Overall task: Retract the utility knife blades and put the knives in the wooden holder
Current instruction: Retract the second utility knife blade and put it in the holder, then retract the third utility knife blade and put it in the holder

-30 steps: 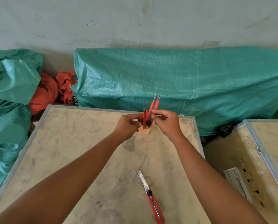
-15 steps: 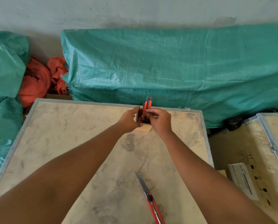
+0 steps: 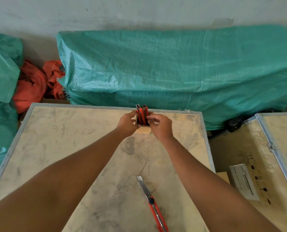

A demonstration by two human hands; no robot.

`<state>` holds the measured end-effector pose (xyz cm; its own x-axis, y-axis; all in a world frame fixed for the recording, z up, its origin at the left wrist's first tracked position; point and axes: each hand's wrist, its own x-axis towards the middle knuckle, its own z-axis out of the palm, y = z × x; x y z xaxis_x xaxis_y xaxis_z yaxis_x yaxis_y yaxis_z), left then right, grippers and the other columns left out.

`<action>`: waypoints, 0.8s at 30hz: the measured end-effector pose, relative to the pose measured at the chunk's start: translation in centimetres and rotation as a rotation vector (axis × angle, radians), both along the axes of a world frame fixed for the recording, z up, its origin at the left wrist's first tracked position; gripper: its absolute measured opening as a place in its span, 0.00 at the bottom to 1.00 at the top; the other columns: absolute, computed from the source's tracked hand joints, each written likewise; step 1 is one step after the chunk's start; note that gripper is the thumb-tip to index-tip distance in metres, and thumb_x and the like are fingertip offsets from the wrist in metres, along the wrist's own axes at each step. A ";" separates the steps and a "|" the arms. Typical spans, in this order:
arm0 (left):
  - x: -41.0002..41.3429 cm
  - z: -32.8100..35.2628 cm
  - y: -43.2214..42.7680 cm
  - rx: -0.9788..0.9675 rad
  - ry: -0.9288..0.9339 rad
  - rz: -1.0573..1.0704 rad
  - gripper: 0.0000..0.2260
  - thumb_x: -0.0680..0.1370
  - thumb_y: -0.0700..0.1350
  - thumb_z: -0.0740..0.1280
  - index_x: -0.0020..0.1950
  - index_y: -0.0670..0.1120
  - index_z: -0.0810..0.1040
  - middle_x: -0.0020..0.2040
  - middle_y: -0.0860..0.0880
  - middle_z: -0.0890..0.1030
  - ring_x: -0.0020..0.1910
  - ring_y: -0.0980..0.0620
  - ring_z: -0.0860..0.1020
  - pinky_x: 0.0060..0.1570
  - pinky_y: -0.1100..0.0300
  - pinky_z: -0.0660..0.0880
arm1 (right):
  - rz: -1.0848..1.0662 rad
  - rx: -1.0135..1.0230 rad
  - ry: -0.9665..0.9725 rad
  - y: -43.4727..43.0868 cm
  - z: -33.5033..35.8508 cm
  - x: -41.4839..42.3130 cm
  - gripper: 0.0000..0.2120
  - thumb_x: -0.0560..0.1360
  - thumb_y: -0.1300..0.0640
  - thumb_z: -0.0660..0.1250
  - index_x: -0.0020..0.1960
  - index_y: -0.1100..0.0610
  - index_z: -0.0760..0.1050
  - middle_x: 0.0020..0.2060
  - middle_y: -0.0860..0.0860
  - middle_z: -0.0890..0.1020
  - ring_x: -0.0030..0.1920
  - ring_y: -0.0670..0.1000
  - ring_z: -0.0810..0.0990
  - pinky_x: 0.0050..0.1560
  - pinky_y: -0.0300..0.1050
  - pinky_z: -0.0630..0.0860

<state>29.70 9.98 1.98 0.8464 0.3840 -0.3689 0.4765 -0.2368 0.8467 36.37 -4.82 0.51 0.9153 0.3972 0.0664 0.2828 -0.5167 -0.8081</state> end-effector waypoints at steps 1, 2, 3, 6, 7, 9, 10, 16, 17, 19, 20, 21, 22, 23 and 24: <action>-0.2 0.1 0.0 -0.003 0.006 0.013 0.33 0.73 0.30 0.71 0.76 0.43 0.65 0.72 0.45 0.73 0.67 0.41 0.76 0.63 0.50 0.76 | -0.001 0.000 0.003 -0.4 0.2 -0.5 0.10 0.73 0.68 0.72 0.52 0.58 0.86 0.49 0.54 0.88 0.50 0.52 0.85 0.57 0.42 0.80; -0.4 0.2 -0.1 -0.003 0.015 0.026 0.33 0.73 0.30 0.72 0.76 0.42 0.64 0.74 0.45 0.72 0.68 0.41 0.75 0.64 0.49 0.76 | 0.000 -0.003 0.008 -0.9 0.3 -1.0 0.10 0.73 0.68 0.72 0.51 0.58 0.86 0.48 0.54 0.88 0.50 0.51 0.85 0.57 0.42 0.80; -0.6 0.4 -0.2 -0.004 0.021 0.038 0.34 0.73 0.31 0.72 0.77 0.42 0.63 0.74 0.45 0.70 0.68 0.40 0.75 0.64 0.48 0.75 | 0.005 -0.009 0.011 -1.4 0.4 -1.6 0.10 0.74 0.67 0.72 0.51 0.58 0.86 0.49 0.54 0.88 0.50 0.51 0.85 0.57 0.42 0.80; -1.8 1.3 -0.8 0.024 0.047 0.051 0.34 0.74 0.34 0.73 0.77 0.44 0.63 0.75 0.46 0.70 0.69 0.42 0.74 0.62 0.46 0.77 | 0.006 -0.023 0.026 -3.2 0.7 -3.5 0.09 0.74 0.66 0.72 0.51 0.56 0.86 0.49 0.52 0.88 0.50 0.49 0.84 0.57 0.39 0.79; -2.4 1.6 -1.1 0.031 0.049 0.057 0.35 0.74 0.35 0.74 0.77 0.44 0.63 0.75 0.46 0.70 0.69 0.42 0.74 0.60 0.46 0.78 | 0.009 -0.020 0.043 -3.8 0.8 -4.2 0.09 0.74 0.66 0.72 0.51 0.56 0.86 0.49 0.51 0.88 0.50 0.48 0.84 0.57 0.36 0.79; -4.0 2.1 -1.7 0.035 0.045 0.074 0.35 0.73 0.37 0.75 0.77 0.46 0.64 0.74 0.46 0.71 0.68 0.44 0.75 0.60 0.46 0.79 | 0.026 -0.024 0.125 -5.3 0.9 -5.8 0.10 0.75 0.67 0.71 0.51 0.56 0.86 0.50 0.49 0.87 0.49 0.45 0.83 0.54 0.27 0.76; -5.0 2.3 -2.2 0.029 0.045 0.089 0.34 0.73 0.38 0.75 0.77 0.47 0.65 0.74 0.47 0.71 0.68 0.44 0.76 0.60 0.47 0.78 | 0.047 -0.036 0.187 -6.2 0.8 -6.7 0.10 0.75 0.67 0.71 0.51 0.55 0.86 0.51 0.49 0.87 0.48 0.44 0.83 0.52 0.23 0.74; -13.4 1.1 -6.8 -0.086 0.084 0.134 0.30 0.72 0.40 0.76 0.73 0.46 0.71 0.71 0.47 0.74 0.57 0.43 0.83 0.56 0.46 0.81 | 0.285 -0.252 0.405 -12.8 -1.8 -11.5 0.10 0.76 0.64 0.70 0.52 0.52 0.85 0.46 0.44 0.85 0.38 0.34 0.81 0.44 0.33 0.77; -15.0 0.4 -7.9 -0.114 0.107 0.140 0.30 0.72 0.40 0.76 0.72 0.46 0.71 0.70 0.47 0.75 0.54 0.43 0.84 0.54 0.47 0.82 | 0.313 -0.292 0.427 -13.7 -2.4 -12.1 0.10 0.76 0.63 0.70 0.53 0.52 0.85 0.46 0.45 0.85 0.39 0.36 0.81 0.45 0.36 0.77; -17.9 -1.0 -10.3 -0.154 0.147 0.160 0.31 0.71 0.39 0.76 0.72 0.45 0.72 0.69 0.48 0.76 0.51 0.44 0.85 0.52 0.49 0.83 | 0.374 -0.361 0.461 -14.9 -3.5 -13.1 0.11 0.76 0.63 0.70 0.54 0.52 0.85 0.49 0.49 0.85 0.41 0.41 0.80 0.43 0.38 0.77; -19.1 -1.8 -11.5 -0.169 0.165 0.181 0.31 0.71 0.39 0.77 0.72 0.45 0.72 0.69 0.48 0.76 0.51 0.44 0.85 0.51 0.49 0.83 | 0.399 -0.385 0.473 -15.2 -3.8 -13.6 0.11 0.76 0.63 0.71 0.55 0.52 0.85 0.50 0.51 0.85 0.41 0.44 0.80 0.41 0.38 0.77; -20.2 -2.6 -12.8 -0.179 0.184 0.208 0.30 0.71 0.39 0.77 0.71 0.44 0.72 0.68 0.48 0.76 0.51 0.44 0.85 0.52 0.48 0.83 | 0.423 -0.404 0.483 -15.5 -4.1 -14.1 0.12 0.76 0.63 0.70 0.56 0.52 0.84 0.51 0.52 0.85 0.42 0.45 0.80 0.39 0.38 0.77; -21.2 -3.3 -14.0 -0.184 0.206 0.237 0.30 0.70 0.39 0.77 0.71 0.44 0.73 0.67 0.48 0.77 0.51 0.44 0.84 0.52 0.49 0.82 | 0.452 -0.421 0.481 -15.6 -4.2 -14.5 0.13 0.76 0.64 0.69 0.57 0.53 0.84 0.51 0.52 0.84 0.44 0.46 0.80 0.39 0.37 0.76; -22.1 -4.1 -15.3 -0.193 0.229 0.265 0.29 0.70 0.39 0.77 0.70 0.43 0.73 0.65 0.46 0.80 0.49 0.46 0.84 0.50 0.51 0.82 | 0.480 -0.440 0.471 -15.7 -4.3 -14.9 0.14 0.77 0.66 0.67 0.58 0.54 0.84 0.52 0.52 0.83 0.47 0.48 0.81 0.41 0.36 0.75; -22.9 -4.6 -16.7 -0.210 0.254 0.291 0.29 0.71 0.39 0.77 0.70 0.43 0.73 0.59 0.44 0.83 0.45 0.48 0.83 0.46 0.55 0.81 | 0.512 -0.457 0.461 -15.7 -4.3 -15.3 0.16 0.77 0.67 0.64 0.60 0.54 0.83 0.54 0.53 0.83 0.52 0.50 0.81 0.45 0.35 0.74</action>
